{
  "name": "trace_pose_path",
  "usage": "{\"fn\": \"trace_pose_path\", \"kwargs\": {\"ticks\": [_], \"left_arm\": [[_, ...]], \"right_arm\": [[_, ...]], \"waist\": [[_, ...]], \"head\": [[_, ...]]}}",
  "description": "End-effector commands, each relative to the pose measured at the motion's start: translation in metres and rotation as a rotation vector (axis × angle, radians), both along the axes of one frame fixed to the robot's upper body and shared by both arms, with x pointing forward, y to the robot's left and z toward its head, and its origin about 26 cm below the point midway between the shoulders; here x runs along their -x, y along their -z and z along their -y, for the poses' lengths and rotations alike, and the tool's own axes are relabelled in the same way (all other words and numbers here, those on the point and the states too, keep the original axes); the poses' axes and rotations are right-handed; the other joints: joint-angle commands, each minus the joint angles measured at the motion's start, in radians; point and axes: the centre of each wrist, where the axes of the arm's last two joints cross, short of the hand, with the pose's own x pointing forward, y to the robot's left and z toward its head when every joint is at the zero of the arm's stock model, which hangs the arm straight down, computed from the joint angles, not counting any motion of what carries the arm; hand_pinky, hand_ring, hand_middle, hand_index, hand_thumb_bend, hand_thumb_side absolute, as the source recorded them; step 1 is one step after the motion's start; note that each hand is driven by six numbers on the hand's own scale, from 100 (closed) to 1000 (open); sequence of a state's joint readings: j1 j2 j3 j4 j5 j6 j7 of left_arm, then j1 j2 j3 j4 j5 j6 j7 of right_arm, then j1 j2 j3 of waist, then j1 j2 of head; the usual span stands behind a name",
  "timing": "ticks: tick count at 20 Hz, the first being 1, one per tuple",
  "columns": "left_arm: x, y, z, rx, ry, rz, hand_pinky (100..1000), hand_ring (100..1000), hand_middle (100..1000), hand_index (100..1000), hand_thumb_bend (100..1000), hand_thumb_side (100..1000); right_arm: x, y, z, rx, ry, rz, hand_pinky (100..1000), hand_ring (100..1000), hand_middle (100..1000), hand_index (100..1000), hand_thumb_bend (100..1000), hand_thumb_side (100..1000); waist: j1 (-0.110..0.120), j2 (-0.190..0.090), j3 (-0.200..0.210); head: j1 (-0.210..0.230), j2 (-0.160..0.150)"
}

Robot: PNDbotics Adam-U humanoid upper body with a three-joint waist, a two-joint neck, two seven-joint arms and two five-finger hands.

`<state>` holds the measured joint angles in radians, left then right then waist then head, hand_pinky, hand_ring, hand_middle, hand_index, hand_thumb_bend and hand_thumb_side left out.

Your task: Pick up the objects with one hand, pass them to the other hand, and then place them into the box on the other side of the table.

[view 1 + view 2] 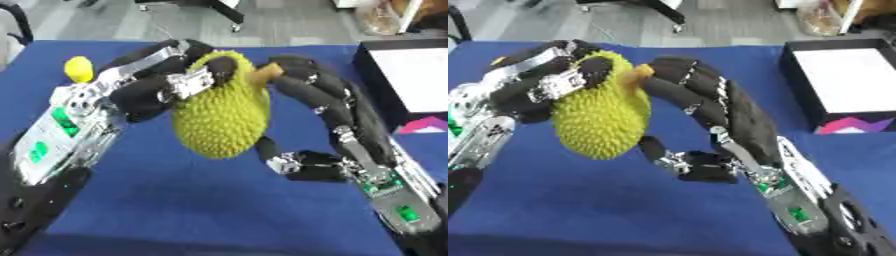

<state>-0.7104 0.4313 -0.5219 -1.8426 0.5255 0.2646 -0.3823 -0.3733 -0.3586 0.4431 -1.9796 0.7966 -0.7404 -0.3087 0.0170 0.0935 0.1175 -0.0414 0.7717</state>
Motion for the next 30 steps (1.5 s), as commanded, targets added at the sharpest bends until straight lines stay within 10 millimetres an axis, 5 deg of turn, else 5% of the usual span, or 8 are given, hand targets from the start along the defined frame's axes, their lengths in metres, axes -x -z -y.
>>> {"fn": "trace_pose_path", "kwargs": {"ticks": [1, 22, 26, 30], "left_arm": [[0.0, -0.012, -0.004, -0.006, -0.009, 0.038, 162, 100, 143, 491, 100, 507], [0.006, -0.007, 0.021, -0.004, 0.091, -0.012, 161, 100, 145, 492, 100, 499], [0.008, -0.007, 0.027, -0.008, 0.112, -0.023, 162, 100, 146, 493, 100, 496], [0.01, -0.008, 0.031, -0.011, 0.133, -0.028, 164, 100, 147, 494, 100, 495]], "right_arm": [[0.002, -0.008, 0.001, 0.017, -0.015, 0.052, 899, 874, 867, 986, 243, 100], [0.0, -0.012, 0.001, 0.009, 0.067, 0.116, 944, 904, 892, 987, 281, 100], [0.0, -0.013, 0.0, 0.002, 0.099, 0.112, 906, 873, 860, 962, 240, 100], [0.001, -0.011, -0.001, -0.037, 0.134, 0.084, 811, 778, 724, 846, 100, 100]], "waist": [[0.002, -0.015, -0.001], [0.0, -0.015, -0.003], [0.0, -0.014, -0.004], [-0.001, -0.015, -0.004]], "head": [[0.003, -0.002], [0.005, -0.002], [0.006, -0.002], [0.005, -0.002]]}}
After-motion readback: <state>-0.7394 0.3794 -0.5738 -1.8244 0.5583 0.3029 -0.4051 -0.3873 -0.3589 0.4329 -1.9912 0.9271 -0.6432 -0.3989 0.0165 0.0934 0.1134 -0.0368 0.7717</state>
